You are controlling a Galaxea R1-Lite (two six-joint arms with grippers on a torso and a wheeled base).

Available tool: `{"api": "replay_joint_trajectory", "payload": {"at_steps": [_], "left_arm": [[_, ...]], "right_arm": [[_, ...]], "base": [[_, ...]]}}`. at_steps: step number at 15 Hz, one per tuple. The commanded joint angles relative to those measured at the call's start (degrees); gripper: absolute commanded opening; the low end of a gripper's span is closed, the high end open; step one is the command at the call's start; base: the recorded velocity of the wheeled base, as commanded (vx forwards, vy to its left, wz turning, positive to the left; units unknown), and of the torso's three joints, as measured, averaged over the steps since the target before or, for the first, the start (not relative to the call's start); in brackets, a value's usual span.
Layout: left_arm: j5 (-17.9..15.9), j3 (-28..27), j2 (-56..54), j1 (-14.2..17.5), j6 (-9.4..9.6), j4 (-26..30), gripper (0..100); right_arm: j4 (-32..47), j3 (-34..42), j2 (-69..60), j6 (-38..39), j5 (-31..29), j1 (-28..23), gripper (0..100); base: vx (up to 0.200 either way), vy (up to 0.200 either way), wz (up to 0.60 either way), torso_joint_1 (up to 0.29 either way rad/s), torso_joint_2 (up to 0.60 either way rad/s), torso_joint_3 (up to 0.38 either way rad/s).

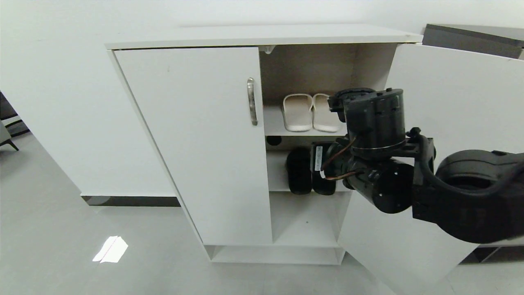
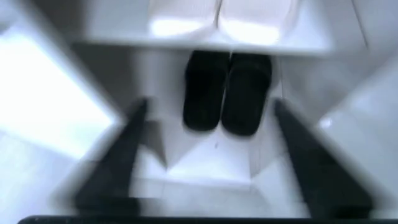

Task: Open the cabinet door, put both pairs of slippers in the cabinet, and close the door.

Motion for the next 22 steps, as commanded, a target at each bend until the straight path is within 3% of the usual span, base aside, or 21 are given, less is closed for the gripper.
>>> {"api": "replay_joint_trajectory", "payload": {"at_steps": [1, 2, 5, 10, 19, 22], "left_arm": [[0.0, 0.0, 0.1, 0.0, 0.0, 0.0, 0], [0.0, 0.0, 0.1, 0.0, 0.0, 0.0, 0], [-0.1, 0.0, 0.1, 0.0, 0.09, 0.0, 0], [0.0, 0.0, 0.1, 0.0, 0.0, 0.0, 0], [0.0, 0.0, 0.1, 0.0, 0.0, 0.0, 0], [0.0, 0.0, 0.1, 0.0, 0.0, 0.0, 0]], "right_arm": [[-2.6, 7.1, -5.9, -0.1, 3.4, 1.7, 0], [-3.2, 8.4, -6.5, -0.1, 4.3, 1.8, 0], [-10.1, 19.6, -10.2, 0.2, 15.6, 1.7, 0], [-16.7, 25.7, -10.2, 0.0, 20.9, -0.2, 0], [-17.6, 27.8, -11.2, -1.8, 21.5, -0.5, 0], [-17.6, 27.8, -11.1, -1.8, 21.6, -0.8, 0]], "base": [[-0.2, 0.0, 0.0, -0.002, 0.0, 0.002], [-0.2, 0.0, 0.0, -0.002, 0.0, 0.002], [-0.2, 0.0, 0.0, 0.001, 0.0, 0.002], [-0.2, 0.0, 0.0, 0.003, 0.0, 0.002], [0.0, 0.0, 0.0, 0.004, -0.01, -0.004], [0.0, 0.0, 0.0, 0.054, -0.24, -0.235]]}}
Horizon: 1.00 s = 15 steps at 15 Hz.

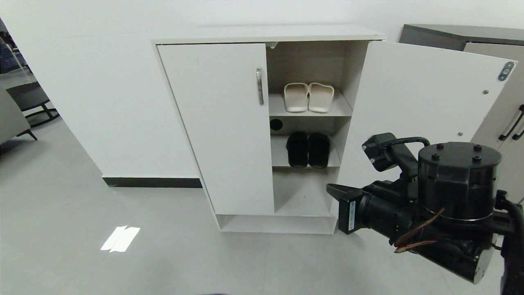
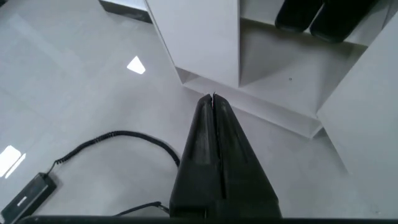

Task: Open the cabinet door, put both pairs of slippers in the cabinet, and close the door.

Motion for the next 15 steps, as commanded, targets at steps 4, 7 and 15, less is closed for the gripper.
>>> {"api": "replay_joint_trajectory", "payload": {"at_steps": [4, 7, 15], "left_arm": [[0.0, 0.0, 0.1, 0.0, -0.04, -0.1, 0], [0.0, 0.0, 0.1, 0.0, -0.13, -0.1, 0], [0.0, 0.0, 0.1, 0.0, -0.04, -0.1, 0]], "right_arm": [[0.0, 0.0, 0.2, 0.0, -0.1, -0.1, 0], [0.0, 0.0, 0.2, 0.0, -0.1, -0.3, 0], [0.0, -0.1, 0.2, 0.0, 0.0, -0.3, 0]], "base": [[0.0, 0.0, 0.0, 0.164, -0.49, -0.294], [0.0, 0.0, 0.0, 0.17, -0.47, -0.29], [0.0, 0.0, 0.0, 0.199, -0.48, -0.28]]}}
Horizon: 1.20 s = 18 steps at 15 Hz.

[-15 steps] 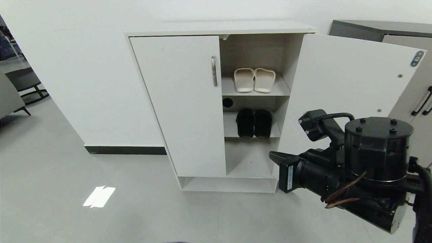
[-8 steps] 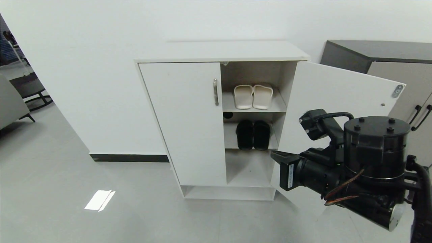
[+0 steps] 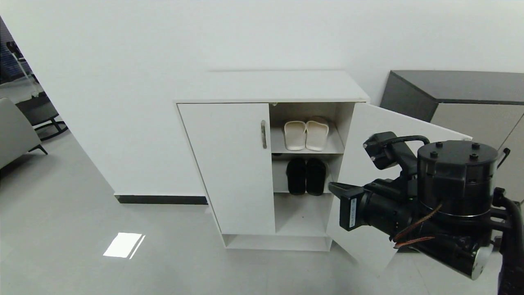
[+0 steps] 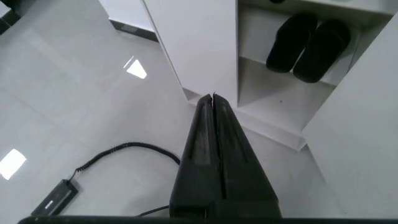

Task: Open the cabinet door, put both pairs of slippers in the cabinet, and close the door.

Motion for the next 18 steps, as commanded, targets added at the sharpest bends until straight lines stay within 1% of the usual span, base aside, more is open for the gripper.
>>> {"api": "replay_joint_trajectory", "payload": {"at_steps": [1, 10, 15, 17, 18], "left_arm": [[0.0, 0.0, 0.1, 0.0, -0.02, 0.0, 0], [0.0, 0.0, 0.1, 0.0, -0.02, 0.0, 0], [0.0, 0.0, 0.1, 0.0, -0.11, 0.0, 0], [0.0, 0.0, 0.1, 0.0, -0.11, 0.0, 0], [0.0, 0.0, 0.1, 0.0, -0.11, 0.0, 0]], "right_arm": [[0.0, 0.0, 0.3, 0.0, 0.0, 0.0, 0], [0.1, -0.1, 0.3, 0.1, 1.7, -0.9, 0], [0.1, 0.2, 0.4, 0.1, 1.8, -1.3, 0], [0.0, 1.0, 0.5, 0.1, 2.6, -1.5, 0], [0.1, 1.3, 0.4, 0.1, 3.3, -1.5, 0]], "base": [[0.0, 0.0, 0.0, 0.232, -0.51, -0.29], [0.0, 0.0, 0.0, 0.241, -0.53, -0.29], [0.0, 0.0, 0.0, 0.278, -0.59, -0.314], [0.0, 0.0, 0.0, 0.168, -0.36, -0.176], [0.0, 0.0, -0.6, 0.041, -0.06, -0.046]]}}
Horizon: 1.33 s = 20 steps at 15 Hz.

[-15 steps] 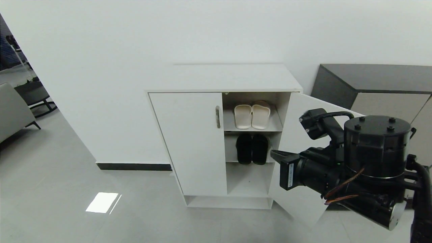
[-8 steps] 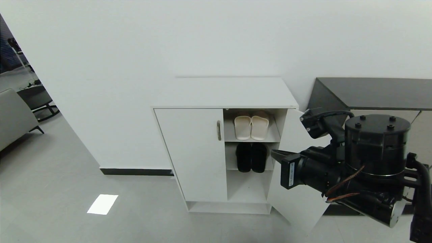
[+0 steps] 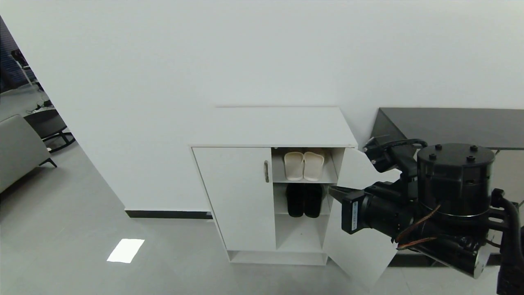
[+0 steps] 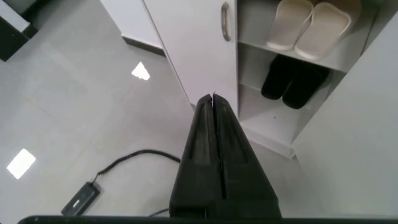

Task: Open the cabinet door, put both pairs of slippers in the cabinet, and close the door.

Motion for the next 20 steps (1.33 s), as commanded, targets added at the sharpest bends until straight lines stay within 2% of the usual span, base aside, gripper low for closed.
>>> {"api": "replay_joint_trajectory", "payload": {"at_steps": [1, 8, 13, 19, 20], "left_arm": [[0.0, 0.0, 0.1, -0.1, -0.04, 0.0, 0], [0.0, 0.0, 0.1, 0.0, -0.04, 0.0, 0], [0.0, 0.0, 0.1, 0.0, -0.04, 0.0, 0], [0.0, 0.0, 0.1, 0.0, -0.04, 0.0, 0], [0.0, 0.0, 0.1, 0.0, 0.05, 0.0, 0]], "right_arm": [[-0.1, 0.6, 0.2, -0.1, 0.3, -0.1, 0], [-0.2, 1.3, 0.1, -1.2, 0.4, -0.2, 0], [-0.4, 1.7, 0.4, -1.2, 0.6, -0.2, 0], [-2.7, 3.4, 0.0, -3.2, 0.1, -0.8, 0], [-3.2, 3.6, 0.0, -3.2, 0.2, -1.0, 0]], "base": [[0.0, 0.0, -0.6, 0.032, -0.04, -0.027], [0.0, 0.0, 0.0, 0.0, 0.0, 0.0], [0.0, 0.0, 0.6, 0.09, -0.19, -0.099], [0.0, 0.0, 0.0, 0.051, -0.1, -0.052], [0.0, 0.0, -0.6, 0.002, 0.0, 0.002]]}}
